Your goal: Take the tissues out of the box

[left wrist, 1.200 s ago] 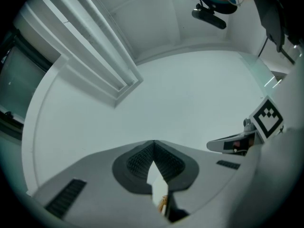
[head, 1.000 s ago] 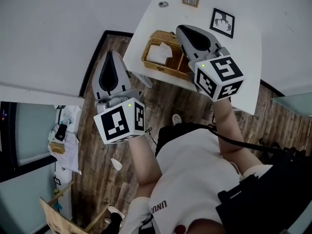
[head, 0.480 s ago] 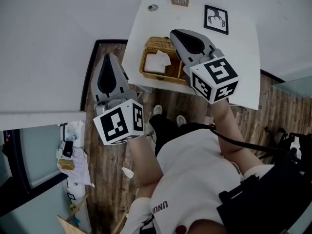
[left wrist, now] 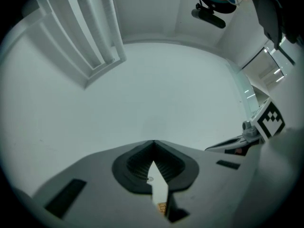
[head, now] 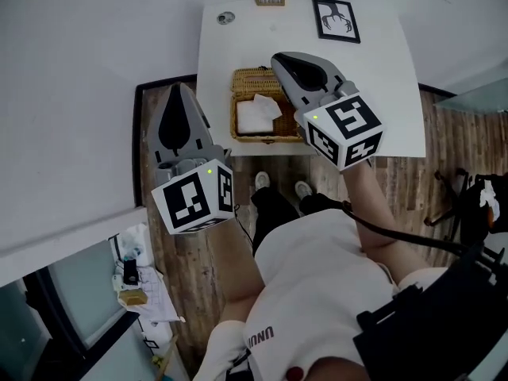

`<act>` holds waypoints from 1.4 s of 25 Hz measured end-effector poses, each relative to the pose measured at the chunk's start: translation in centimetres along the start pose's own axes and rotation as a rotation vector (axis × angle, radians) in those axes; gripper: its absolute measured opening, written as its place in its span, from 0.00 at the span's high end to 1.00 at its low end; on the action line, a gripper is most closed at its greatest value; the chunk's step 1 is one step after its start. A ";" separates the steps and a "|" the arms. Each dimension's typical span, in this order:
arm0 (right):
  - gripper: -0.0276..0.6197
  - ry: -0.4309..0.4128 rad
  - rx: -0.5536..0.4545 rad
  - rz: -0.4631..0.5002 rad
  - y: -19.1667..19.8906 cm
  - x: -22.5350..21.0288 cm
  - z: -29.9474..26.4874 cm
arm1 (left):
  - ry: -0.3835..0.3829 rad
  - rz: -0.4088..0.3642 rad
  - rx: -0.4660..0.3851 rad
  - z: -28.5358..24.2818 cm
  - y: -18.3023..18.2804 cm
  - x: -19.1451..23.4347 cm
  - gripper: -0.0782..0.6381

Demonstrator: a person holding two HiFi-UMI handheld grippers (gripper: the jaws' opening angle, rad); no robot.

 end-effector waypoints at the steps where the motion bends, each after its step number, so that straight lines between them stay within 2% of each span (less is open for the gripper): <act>1: 0.92 0.008 0.008 0.001 0.1 0.0 -0.1 | 0.013 0.004 0.004 -0.4 0.2 0.2 0.87; 13: 0.92 0.043 0.142 0.037 2.9 0.4 -2.7 | 0.170 0.035 0.061 -5.5 2.8 1.7 0.87; 19: 0.92 0.048 0.212 0.024 4.9 0.7 -4.0 | 0.242 0.048 0.090 -7.9 4.4 2.0 0.87; 35: 0.92 -0.026 0.365 0.023 8.7 2.8 -5.2 | 0.352 0.070 0.150 -9.8 6.9 2.1 0.87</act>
Point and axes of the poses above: the fingertips, and each gripper's own axes: z backward along the fingers, x to its left, y out of its underside, the point moved 8 cm from there along z, backward along the fingers, and after that the axes turned 2 degrees about y, right-handed, at the moved point
